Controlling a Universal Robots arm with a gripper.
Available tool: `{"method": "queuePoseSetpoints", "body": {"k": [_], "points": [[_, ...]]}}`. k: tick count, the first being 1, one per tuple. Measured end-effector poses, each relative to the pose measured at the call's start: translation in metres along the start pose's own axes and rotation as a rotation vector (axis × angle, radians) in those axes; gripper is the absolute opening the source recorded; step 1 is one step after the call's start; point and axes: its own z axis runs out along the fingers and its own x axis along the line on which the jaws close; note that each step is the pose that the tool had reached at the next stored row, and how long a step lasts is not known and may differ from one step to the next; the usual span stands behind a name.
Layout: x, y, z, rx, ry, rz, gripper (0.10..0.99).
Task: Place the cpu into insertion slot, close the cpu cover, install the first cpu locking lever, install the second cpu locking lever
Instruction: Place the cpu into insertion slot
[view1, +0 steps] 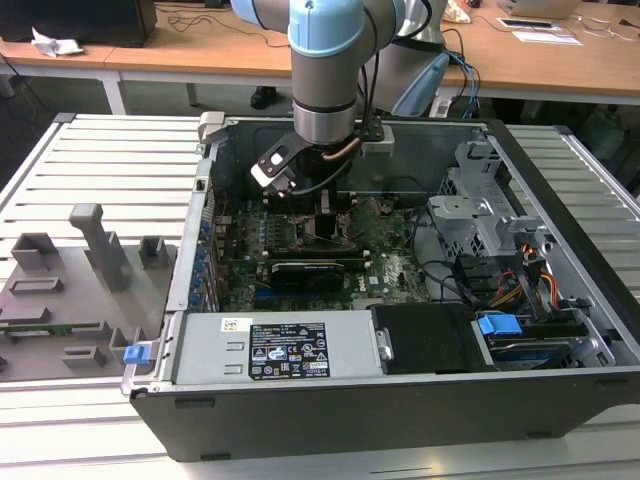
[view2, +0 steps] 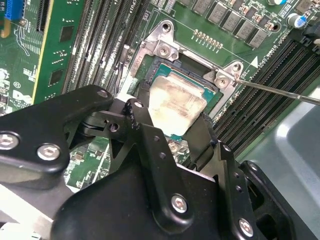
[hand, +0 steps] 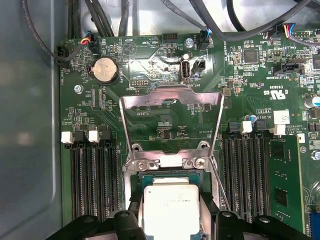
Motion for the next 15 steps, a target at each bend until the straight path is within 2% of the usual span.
{"method": "queuePoseSetpoints", "body": {"k": [3, 4, 5, 6, 15], "points": [[-0.0001, 0.0001, 0.0001, 0.000, -0.0033, 0.000, 0.545], [-0.0001, 0.0000, 0.0000, -0.001, -0.0077, 0.000, 0.545], [-0.0001, 0.0000, 0.0000, -0.001, -0.0129, -0.001, 0.612], [-0.0001, 0.0001, 0.0000, -0.001, -0.0173, -0.001, 0.612], [0.0036, 0.0007, 0.0000, -0.001, -0.0171, 0.032, 0.612]]}}
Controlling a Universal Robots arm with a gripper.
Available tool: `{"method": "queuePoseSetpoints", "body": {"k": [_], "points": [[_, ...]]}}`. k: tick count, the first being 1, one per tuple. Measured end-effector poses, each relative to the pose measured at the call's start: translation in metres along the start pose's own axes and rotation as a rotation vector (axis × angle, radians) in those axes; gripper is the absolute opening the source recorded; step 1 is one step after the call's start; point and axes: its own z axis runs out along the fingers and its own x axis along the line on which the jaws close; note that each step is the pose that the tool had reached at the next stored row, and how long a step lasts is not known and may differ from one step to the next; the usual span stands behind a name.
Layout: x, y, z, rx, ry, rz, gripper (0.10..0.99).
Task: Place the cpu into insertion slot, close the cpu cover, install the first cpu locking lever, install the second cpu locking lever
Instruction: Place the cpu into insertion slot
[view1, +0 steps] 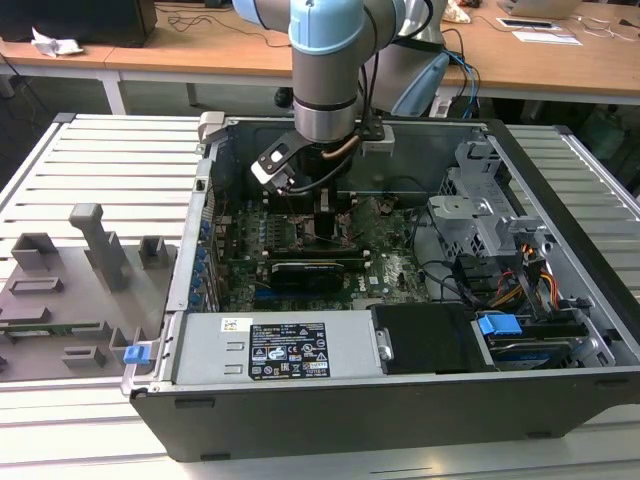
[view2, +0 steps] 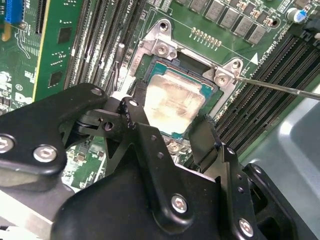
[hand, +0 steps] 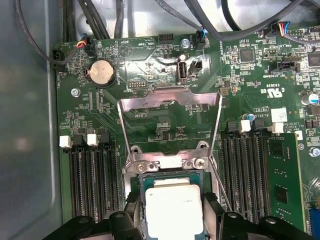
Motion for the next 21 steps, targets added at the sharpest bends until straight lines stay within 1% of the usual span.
{"method": "queuePoseSetpoints", "body": {"k": [2, 6, 13, 14, 20, 21], "points": [[-0.0010, 0.0002, -0.0002, 0.000, -0.0004, 0.000, 0.612], [-0.0011, 0.0006, -0.0054, 0.000, -0.0011, 0.000, 0.612], [-0.0012, 0.0013, -0.0153, 0.000, -0.0049, 0.000, 0.612], [-0.0012, 0.0013, -0.0163, 0.000, -0.0050, 0.000, 0.596], [-0.0012, 0.0015, -0.0186, 0.000, -0.0052, 0.000, 0.227], [-0.0012, 0.0015, -0.0190, 0.000, -0.0052, 0.000, 0.227]]}}
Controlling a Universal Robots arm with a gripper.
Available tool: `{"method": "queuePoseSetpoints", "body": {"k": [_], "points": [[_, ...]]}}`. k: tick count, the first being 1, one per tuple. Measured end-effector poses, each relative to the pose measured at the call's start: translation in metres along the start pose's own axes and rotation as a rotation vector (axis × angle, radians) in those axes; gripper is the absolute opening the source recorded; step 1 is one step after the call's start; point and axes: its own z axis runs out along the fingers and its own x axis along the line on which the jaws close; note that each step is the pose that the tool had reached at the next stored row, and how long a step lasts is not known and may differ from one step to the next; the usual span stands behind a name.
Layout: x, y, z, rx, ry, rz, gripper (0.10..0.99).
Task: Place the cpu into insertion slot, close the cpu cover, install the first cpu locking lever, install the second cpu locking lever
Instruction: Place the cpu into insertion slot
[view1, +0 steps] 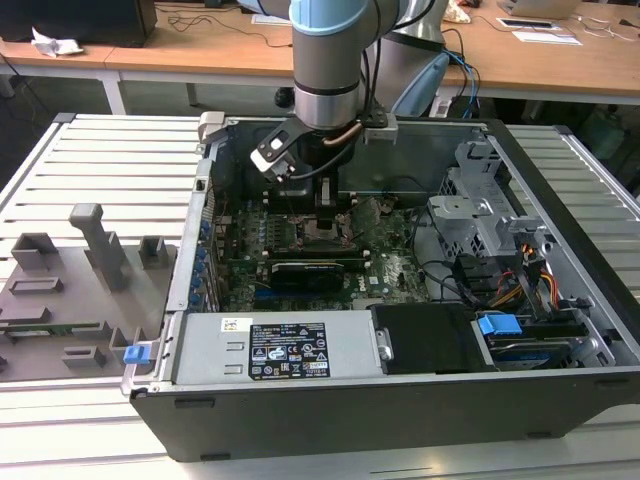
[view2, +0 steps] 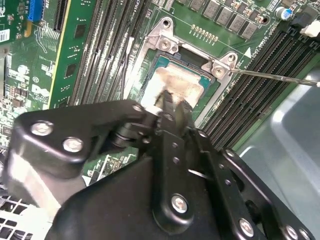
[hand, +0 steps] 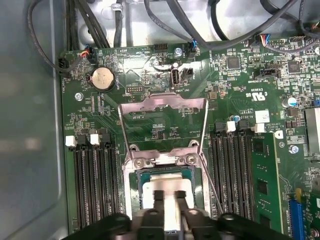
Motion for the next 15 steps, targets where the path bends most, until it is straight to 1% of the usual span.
{"method": "queuePoseSetpoints", "body": {"k": [2, 15], "points": [[0.0000, 0.0001, -0.0012, 0.000, 0.0001, 0.000, 0.106], [-0.0001, 0.0005, -0.0065, 0.000, -0.0001, 0.000, 0.106]]}}
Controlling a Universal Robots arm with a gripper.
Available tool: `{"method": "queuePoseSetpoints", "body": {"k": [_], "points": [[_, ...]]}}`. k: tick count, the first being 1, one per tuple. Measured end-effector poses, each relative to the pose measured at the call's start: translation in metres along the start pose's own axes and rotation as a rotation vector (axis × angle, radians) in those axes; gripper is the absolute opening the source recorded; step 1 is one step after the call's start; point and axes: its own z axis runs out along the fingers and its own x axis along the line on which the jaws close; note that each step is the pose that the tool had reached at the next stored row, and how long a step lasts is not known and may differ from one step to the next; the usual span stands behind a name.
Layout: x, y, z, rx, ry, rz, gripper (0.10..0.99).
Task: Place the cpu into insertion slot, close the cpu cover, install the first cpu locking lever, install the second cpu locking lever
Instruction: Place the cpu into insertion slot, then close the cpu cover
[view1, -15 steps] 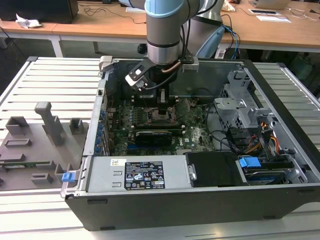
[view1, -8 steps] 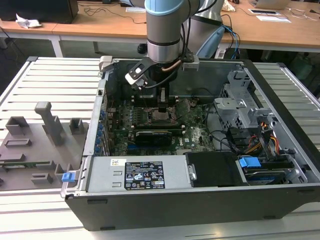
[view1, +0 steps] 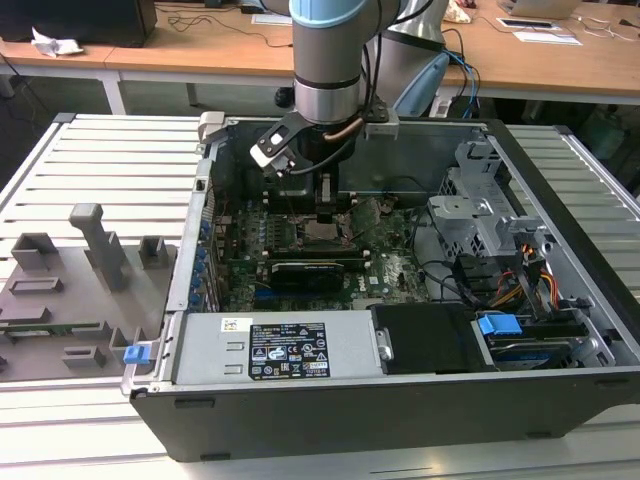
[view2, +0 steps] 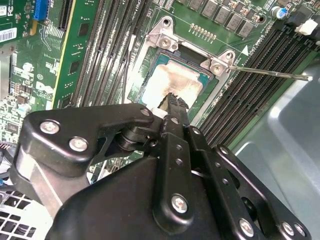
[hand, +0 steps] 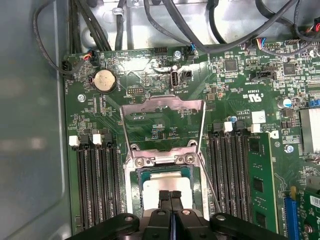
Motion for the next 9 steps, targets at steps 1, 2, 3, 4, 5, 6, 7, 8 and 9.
{"method": "queuePoseSetpoints", "body": {"k": [1, 2, 3, 4, 5, 6, 7, 8, 9], "points": [[0.0000, 0.0000, -0.0003, 0.000, -0.0002, 0.000, 0.106], [0.0000, 0.0000, -0.0005, 0.000, 0.0001, 0.000, 0.106], [0.0000, 0.0001, -0.0008, 0.000, -0.0001, 0.000, 0.106], [0.0000, 0.0001, -0.0012, 0.000, -0.0003, 0.000, 0.106], [0.0000, 0.0001, -0.0014, 0.000, -0.0004, 0.000, 0.106], [-0.0001, 0.0001, -0.0018, 0.000, -0.0004, 0.000, 0.106], [-0.0001, 0.0002, -0.0026, 0.000, -0.0003, 0.000, 0.106], [-0.0001, 0.0002, -0.0035, 0.000, -0.0004, 0.000, 0.106], [-0.0001, 0.0003, -0.0042, 0.000, -0.0005, 0.000, 0.106]]}}
